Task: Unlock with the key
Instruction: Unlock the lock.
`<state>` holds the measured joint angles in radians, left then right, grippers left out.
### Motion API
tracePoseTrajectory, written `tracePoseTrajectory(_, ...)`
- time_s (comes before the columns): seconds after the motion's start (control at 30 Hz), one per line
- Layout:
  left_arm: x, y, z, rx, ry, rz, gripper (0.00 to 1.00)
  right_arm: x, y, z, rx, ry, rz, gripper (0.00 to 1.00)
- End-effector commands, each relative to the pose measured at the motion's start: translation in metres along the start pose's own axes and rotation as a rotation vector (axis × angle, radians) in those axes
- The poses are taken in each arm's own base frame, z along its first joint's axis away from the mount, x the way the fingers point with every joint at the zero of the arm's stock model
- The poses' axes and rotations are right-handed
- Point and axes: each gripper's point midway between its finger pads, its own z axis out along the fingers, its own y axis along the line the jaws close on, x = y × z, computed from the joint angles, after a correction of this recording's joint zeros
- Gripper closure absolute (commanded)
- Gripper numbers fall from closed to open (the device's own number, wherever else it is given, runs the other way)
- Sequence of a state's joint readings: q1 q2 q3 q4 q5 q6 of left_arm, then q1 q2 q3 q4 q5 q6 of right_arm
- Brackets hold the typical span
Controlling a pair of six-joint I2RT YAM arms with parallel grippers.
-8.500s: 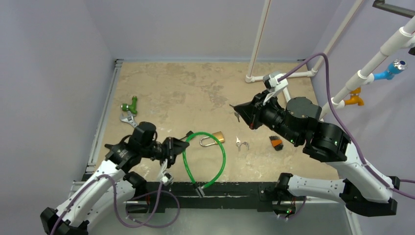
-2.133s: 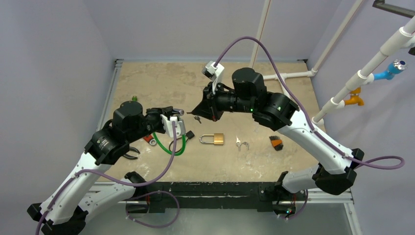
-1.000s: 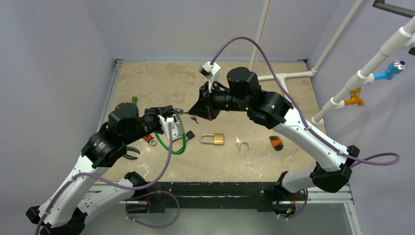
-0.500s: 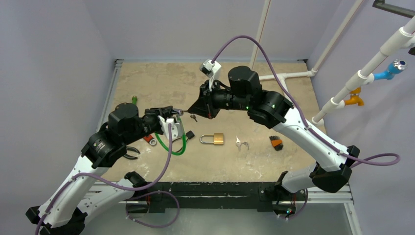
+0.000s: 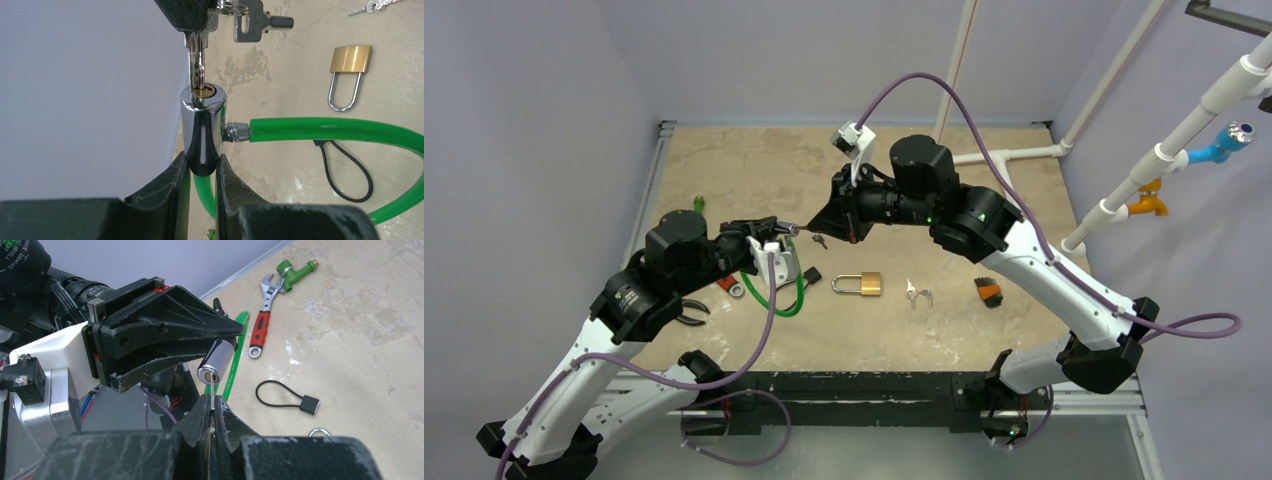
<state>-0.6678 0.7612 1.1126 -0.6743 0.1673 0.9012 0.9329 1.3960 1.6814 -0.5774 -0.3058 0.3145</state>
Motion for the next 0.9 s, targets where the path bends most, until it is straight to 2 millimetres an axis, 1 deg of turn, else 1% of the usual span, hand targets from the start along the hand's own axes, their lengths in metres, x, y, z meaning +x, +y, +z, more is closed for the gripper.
tracePoseTrajectory(0.0,-0.015,0.019,-0.004,-0.075,-0.057,0.025,1.0,-0.009,0.003,-0.002,-0.019,-0.039,-0.007,1.0)
tracePoseTrajectory(0.23,-0.014,0.017,-0.003,-0.071,-0.059,0.017,1.0,-0.006,-0.001,-0.005,-0.01,-0.042,-0.003,1.0)
tracePoseTrajectory(0.47,-0.017,0.018,-0.004,-0.071,-0.071,0.005,1.0,-0.009,-0.001,-0.002,-0.014,-0.042,0.005,1.0)
tracePoseTrajectory(0.63,-0.017,0.025,-0.003,-0.095,-0.057,-0.015,1.0,-0.004,-0.011,0.006,0.029,-0.019,0.028,1.0)
tracePoseTrajectory(0.7,-0.014,0.028,-0.003,-0.108,-0.037,-0.039,1.0,-0.002,-0.016,0.009,0.054,-0.011,0.036,1.0)
tracePoseTrajectory(0.87,-0.003,0.028,0.001,-0.112,0.023,-0.048,1.0,-0.003,-0.026,0.009,0.104,-0.018,0.036,1.0)
